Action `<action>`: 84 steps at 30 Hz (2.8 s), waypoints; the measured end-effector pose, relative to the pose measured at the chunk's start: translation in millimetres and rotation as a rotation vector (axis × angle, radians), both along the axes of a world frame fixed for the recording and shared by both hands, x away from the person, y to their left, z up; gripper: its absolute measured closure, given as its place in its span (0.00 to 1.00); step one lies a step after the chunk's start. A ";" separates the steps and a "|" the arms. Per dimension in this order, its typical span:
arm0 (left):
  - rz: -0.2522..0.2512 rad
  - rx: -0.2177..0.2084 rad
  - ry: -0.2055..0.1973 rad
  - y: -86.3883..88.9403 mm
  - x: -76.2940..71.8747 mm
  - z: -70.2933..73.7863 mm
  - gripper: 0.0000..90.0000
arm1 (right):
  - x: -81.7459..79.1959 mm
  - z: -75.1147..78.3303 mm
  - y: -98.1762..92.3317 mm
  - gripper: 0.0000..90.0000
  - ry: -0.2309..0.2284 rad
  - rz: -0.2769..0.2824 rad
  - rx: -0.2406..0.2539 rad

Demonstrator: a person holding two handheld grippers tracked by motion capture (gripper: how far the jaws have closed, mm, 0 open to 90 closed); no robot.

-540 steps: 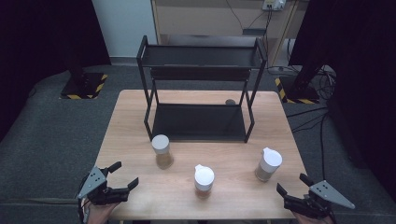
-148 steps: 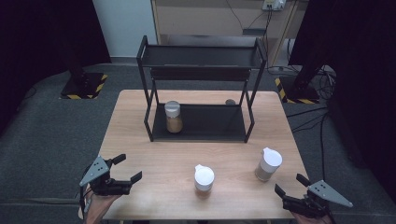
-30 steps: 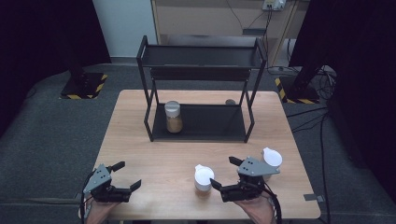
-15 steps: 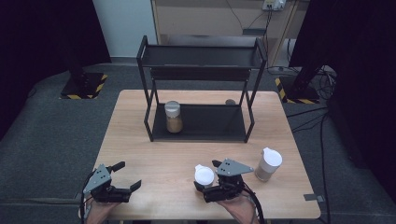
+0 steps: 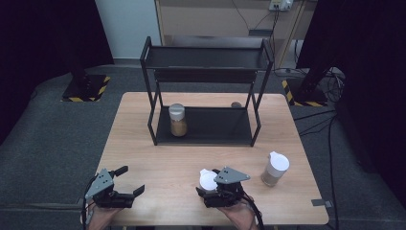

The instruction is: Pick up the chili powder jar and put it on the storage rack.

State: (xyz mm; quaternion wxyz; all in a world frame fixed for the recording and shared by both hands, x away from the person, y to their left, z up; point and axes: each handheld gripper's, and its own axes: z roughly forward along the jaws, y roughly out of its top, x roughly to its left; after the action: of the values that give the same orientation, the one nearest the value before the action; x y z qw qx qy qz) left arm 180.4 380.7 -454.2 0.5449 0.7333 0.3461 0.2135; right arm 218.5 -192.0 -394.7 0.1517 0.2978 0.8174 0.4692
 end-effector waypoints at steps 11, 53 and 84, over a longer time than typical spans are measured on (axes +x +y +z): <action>0.000 0.000 0.003 0.3 0.3 0.0 0.02 | -6.9 -5.2 5.2 0.34 -0.036 -0.011 -0.028; -0.002 0.001 0.007 2.1 0.9 -0.3 0.02 | 75.9 93.0 4.2 0.34 -0.083 0.036 -0.023; -0.010 -0.002 0.019 2.6 3.4 -1.0 0.03 | 163.4 103.5 42.0 0.34 -0.112 -0.071 -0.053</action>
State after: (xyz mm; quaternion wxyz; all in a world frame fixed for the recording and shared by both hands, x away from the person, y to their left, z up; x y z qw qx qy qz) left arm 183.8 383.3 -455.1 0.5434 0.7365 0.3478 0.2033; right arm 381.9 -149.9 -291.3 0.2215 0.2957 0.8087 0.4577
